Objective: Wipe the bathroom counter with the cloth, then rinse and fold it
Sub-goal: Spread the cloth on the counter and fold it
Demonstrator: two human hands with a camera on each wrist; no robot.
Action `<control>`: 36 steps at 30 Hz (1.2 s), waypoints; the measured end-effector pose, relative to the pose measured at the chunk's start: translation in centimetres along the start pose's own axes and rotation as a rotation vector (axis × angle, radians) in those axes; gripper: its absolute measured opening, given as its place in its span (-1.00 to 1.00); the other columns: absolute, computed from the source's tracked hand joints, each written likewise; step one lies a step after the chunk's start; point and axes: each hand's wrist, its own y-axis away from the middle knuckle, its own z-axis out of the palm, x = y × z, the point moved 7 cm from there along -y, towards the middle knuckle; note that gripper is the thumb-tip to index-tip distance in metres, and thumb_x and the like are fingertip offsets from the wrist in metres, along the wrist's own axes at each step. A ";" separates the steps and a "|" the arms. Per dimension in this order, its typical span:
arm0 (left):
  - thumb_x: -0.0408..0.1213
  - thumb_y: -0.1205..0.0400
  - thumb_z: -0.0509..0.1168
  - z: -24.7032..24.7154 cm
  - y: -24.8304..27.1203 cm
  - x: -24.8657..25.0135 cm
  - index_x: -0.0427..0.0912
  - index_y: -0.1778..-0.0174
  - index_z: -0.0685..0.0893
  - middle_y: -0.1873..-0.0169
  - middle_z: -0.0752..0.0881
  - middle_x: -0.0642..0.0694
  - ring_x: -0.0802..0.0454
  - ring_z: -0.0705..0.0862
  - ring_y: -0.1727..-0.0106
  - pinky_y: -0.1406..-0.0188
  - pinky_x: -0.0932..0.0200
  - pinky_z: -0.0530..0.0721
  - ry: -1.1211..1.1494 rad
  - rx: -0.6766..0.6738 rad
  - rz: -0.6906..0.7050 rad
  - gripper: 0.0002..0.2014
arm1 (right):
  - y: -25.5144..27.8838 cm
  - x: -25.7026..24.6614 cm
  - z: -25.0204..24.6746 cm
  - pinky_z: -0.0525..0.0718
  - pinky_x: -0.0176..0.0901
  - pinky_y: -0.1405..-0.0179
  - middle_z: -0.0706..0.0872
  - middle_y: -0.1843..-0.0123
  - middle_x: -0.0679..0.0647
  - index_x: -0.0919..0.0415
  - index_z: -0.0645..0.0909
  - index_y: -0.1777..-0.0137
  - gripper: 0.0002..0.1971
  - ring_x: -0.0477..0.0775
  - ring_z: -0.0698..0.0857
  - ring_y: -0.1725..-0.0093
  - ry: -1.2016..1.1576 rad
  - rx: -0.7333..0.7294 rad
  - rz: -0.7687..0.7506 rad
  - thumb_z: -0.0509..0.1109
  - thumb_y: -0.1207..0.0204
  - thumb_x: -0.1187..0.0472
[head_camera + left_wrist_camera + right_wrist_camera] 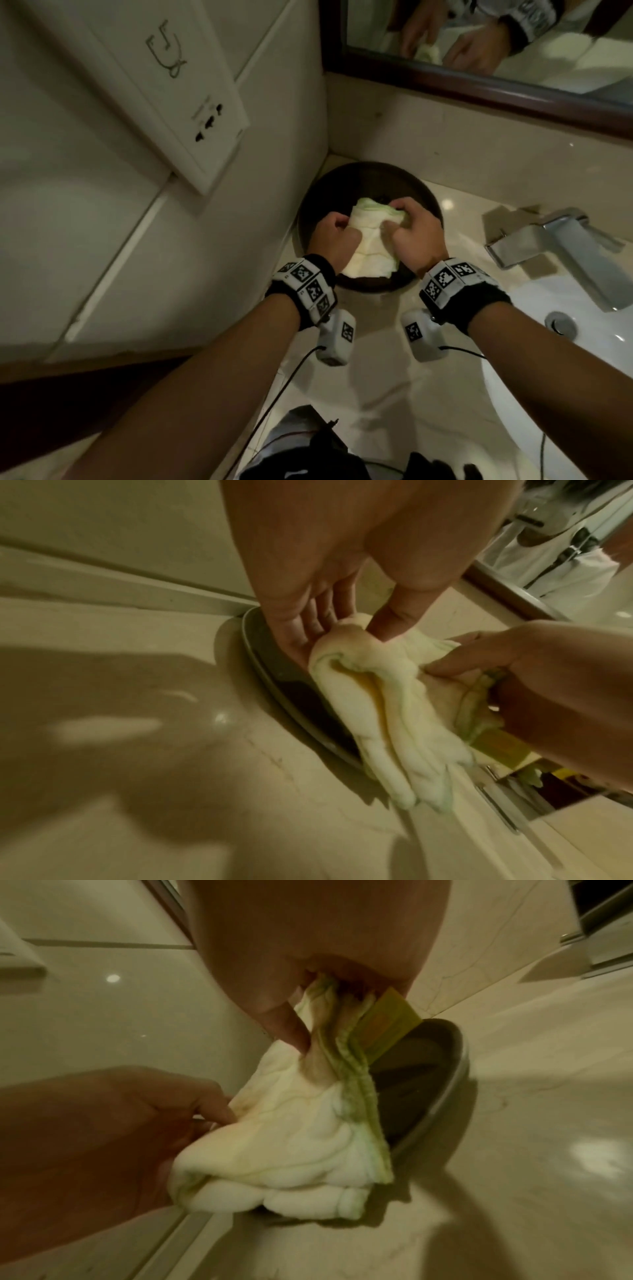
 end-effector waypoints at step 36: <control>-0.22 -0.57 0.23 1.2 -4.4 -0.5 -0.17 -0.51 0.44 -0.51 0.38 -0.13 -0.16 0.39 -0.42 -0.35 0.03 0.45 -0.914 -0.001 0.367 -0.47 | -2.3 1.3 6.0 0.31 0.15 -0.45 0.21 -0.70 0.09 0.13 0.24 -0.64 -0.43 0.20 0.14 -0.67 0.805 -0.240 -0.313 0.12 -0.66 -0.02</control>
